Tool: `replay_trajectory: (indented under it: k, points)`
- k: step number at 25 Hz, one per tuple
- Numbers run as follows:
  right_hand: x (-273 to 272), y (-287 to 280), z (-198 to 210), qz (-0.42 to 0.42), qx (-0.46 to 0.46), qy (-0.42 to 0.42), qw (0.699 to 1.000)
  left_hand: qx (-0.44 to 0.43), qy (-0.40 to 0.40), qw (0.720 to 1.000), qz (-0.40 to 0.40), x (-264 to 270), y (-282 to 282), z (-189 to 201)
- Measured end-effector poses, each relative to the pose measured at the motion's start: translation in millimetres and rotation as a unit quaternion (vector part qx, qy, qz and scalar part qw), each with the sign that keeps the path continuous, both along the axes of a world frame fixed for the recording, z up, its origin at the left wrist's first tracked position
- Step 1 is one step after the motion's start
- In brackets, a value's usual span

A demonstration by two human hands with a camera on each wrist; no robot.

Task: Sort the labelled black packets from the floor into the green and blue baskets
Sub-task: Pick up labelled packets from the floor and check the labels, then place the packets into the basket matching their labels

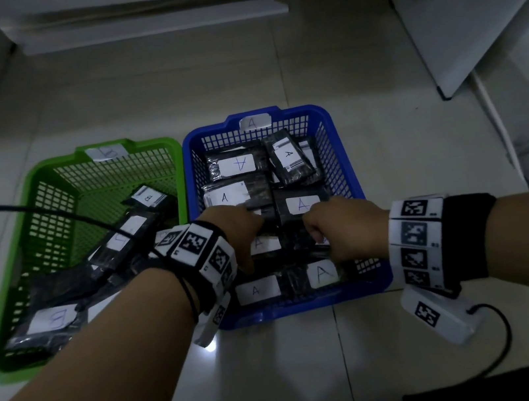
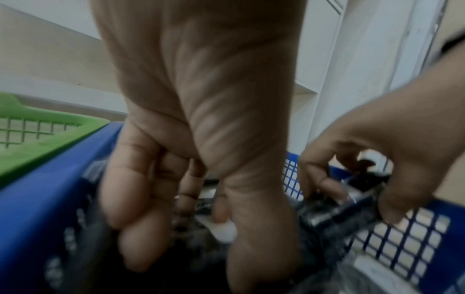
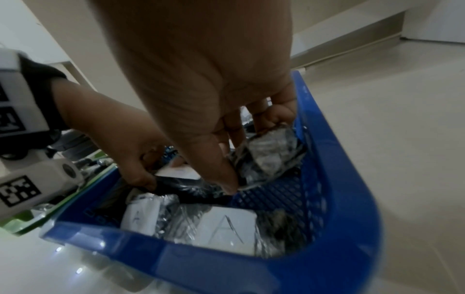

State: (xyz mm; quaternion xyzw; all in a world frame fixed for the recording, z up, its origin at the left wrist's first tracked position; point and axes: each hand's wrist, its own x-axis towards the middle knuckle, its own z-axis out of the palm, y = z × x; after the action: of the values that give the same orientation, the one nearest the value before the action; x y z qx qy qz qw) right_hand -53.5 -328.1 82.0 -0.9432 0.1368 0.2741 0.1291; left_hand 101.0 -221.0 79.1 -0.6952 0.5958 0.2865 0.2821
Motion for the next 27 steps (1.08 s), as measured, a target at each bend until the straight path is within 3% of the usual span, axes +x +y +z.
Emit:
replay_trajectory:
  k: [10,13,18,27]
  points:
    - [4,1,-3,0.034,0.006,-0.025,0.999,-0.029,-0.029,0.999,0.028,0,9,-6]
    - [7,7,-6,0.040,0.016,0.023,0.999,-0.005,-0.040,0.999,0.031,1,6,-5]
    - [10,6,0,0.003,0.072,0.076,0.994,0.022,-0.089,0.995,-0.032,18,6,16]
    - [15,0,-8,-0.003,0.097,0.136,0.986,0.046,-0.071,0.996,-0.018,22,12,12]
